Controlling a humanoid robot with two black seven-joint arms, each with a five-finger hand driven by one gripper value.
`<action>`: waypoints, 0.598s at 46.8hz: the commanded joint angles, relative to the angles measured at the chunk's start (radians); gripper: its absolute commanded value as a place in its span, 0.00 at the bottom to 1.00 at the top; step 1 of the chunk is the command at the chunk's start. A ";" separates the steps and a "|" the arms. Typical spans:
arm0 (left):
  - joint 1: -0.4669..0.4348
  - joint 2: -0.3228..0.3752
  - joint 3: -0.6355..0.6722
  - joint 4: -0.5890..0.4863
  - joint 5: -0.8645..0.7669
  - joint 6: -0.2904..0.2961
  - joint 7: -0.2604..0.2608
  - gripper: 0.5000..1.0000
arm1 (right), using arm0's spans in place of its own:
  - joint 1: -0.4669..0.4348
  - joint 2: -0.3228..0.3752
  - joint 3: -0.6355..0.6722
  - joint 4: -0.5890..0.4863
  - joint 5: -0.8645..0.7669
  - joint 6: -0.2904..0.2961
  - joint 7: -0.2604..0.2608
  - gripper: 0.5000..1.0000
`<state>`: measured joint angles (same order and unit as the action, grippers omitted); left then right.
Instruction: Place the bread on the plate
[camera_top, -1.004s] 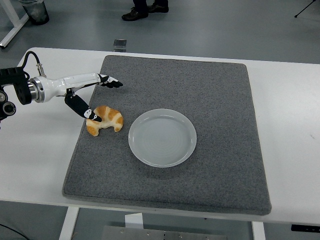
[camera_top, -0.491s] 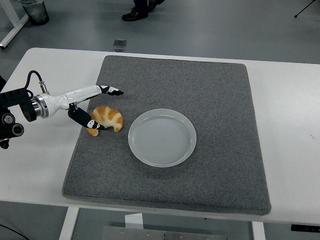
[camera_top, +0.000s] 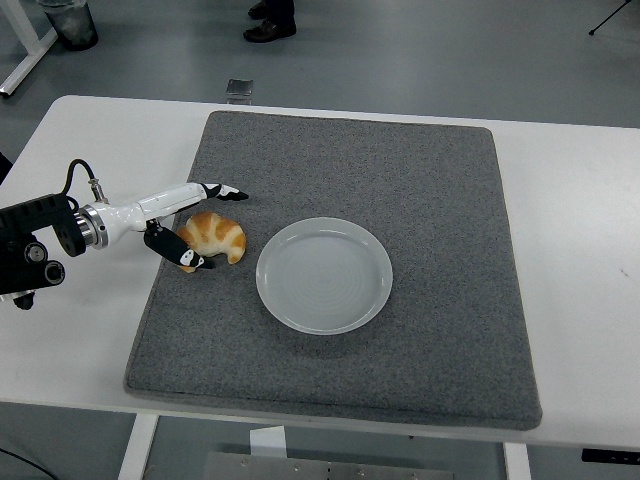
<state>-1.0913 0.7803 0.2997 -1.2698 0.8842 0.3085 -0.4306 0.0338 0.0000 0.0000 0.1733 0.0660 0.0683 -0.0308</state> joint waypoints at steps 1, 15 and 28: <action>0.016 -0.007 -0.014 0.012 -0.001 0.000 0.000 0.88 | 0.000 0.000 0.000 0.000 0.000 -0.001 0.000 0.90; 0.051 -0.015 -0.033 0.030 0.004 -0.002 -0.007 0.33 | 0.000 0.000 0.000 0.000 0.000 -0.001 0.000 0.90; 0.054 -0.007 -0.099 0.035 -0.001 0.000 -0.007 0.00 | 0.000 0.000 0.000 0.000 0.000 -0.001 0.000 0.90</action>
<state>-1.0374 0.7685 0.2347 -1.2384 0.8859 0.3069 -0.4373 0.0337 0.0000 0.0000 0.1733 0.0659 0.0675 -0.0307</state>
